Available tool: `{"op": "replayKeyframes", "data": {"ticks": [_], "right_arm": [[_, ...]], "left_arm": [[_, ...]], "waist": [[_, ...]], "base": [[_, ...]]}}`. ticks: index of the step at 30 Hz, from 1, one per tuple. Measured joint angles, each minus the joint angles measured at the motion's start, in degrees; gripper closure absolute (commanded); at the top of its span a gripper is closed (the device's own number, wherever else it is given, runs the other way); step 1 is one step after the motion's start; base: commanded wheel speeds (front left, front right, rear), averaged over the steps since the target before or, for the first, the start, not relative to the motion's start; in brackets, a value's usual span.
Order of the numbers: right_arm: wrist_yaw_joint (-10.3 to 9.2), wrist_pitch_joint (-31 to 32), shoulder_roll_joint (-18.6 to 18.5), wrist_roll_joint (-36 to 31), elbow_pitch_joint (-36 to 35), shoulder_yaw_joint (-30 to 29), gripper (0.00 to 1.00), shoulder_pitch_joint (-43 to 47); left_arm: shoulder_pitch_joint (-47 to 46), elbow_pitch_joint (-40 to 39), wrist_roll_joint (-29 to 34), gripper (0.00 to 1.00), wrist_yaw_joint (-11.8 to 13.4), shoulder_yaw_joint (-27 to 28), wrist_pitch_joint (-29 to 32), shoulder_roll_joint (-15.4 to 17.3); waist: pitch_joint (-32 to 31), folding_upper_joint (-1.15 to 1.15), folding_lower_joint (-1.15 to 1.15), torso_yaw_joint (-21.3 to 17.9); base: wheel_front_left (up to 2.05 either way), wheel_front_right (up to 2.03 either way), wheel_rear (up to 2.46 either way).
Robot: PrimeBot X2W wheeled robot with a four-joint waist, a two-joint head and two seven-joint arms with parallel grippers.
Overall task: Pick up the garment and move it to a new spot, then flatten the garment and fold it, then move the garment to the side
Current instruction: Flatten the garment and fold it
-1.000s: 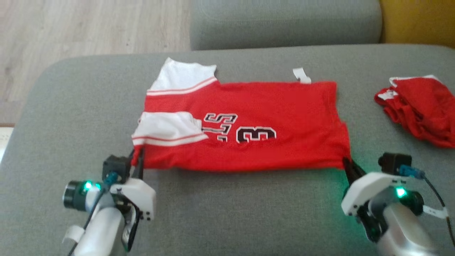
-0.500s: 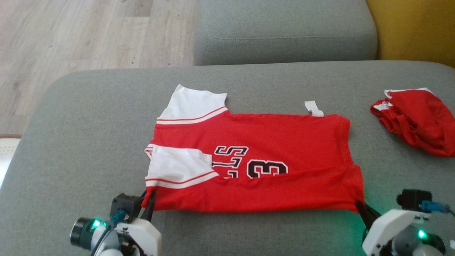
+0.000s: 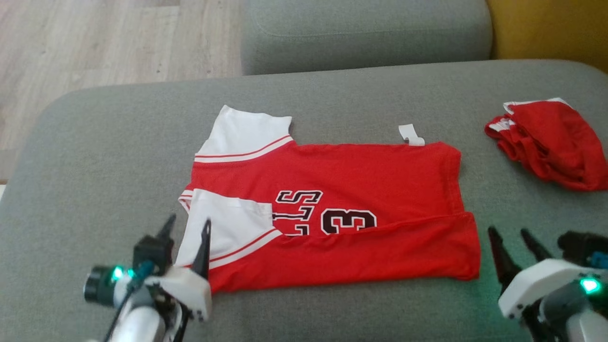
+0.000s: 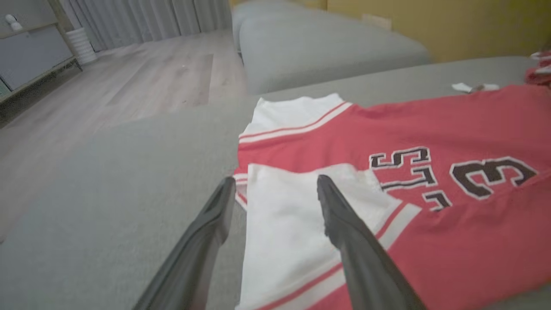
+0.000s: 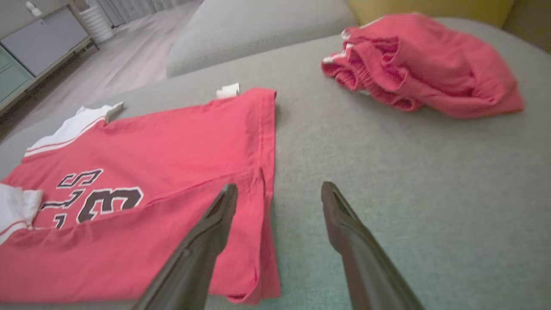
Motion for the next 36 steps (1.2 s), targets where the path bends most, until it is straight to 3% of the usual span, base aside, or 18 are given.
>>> {"op": "replayKeyframes", "data": {"ticks": [7,10,15,16,21,26,30,33,36], "right_arm": [[0.00,-4.00,0.48,-4.52,-3.96,-1.33,0.00,-6.71],[0.00,-4.35,0.43,-5.34,-4.21,-0.45,0.00,-10.69],[0.00,-4.79,0.01,-5.70,-3.57,3.25,0.00,-16.29],[0.00,-4.79,0.01,-5.70,-3.57,3.25,0.00,-16.29],[0.00,-5.35,-1.00,-5.54,-1.90,6.78,0.00,-23.07],[0.00,-6.10,-2.09,-4.59,-0.64,10.42,0.00,-28.65],[0.00,-7.11,-2.92,-3.72,0.20,12.91,0.00,-32.03],[0.00,-7.59,-3.34,-2.37,0.49,15.57,0.00,-34.69],[0.00,-7.79,-3.42,-1.49,0.73,17.27,0.00,-36.12]], "left_arm": [[-8.40,-3.24,-0.65,0.00,-0.37,1.75,-2.35,-0.01],[-14.01,-3.25,-0.67,0.00,-2.60,1.56,-0.87,0.82],[-25.94,0.88,-0.89,0.00,-8.62,0.07,5.32,2.90],[-25.94,0.88,-0.89,0.00,-8.62,0.07,5.32,2.90],[-37.72,9.92,-2.72,0.00,-12.54,-2.27,12.28,5.03],[-46.88,17.79,-9.51,0.00,-12.95,-10.38,20.84,7.93],[-52.46,22.16,-14.13,0.00,-13.21,-18.04,26.49,12.21],[-57.05,28.05,-14.35,0.00,-13.19,-20.47,27.65,16.49],[-59.36,31.55,-15.45,0.00,-13.19,-20.90,27.63,17.52]], "waist": [[2.66,0.00,0.00,-1.52],[4.39,0.00,0.00,-2.26],[7.97,0.00,0.00,-3.70],[7.97,0.00,0.00,-3.70],[12.08,0.00,0.00,-5.75],[16.49,0.00,0.00,-8.01],[19.86,0.00,0.01,-9.95],[22.64,0.00,0.01,-11.90],[24.30,0.00,0.01,-13.39]], "base": [[0.00,0.00,0.00],[0.00,0.00,0.00],[0.00,0.00,0.00],[0.00,0.00,0.00],[0.00,0.00,0.00],[0.00,0.00,0.00],[0.00,0.00,0.00],[0.00,0.00,0.00],[0.00,0.00,0.00]]}}
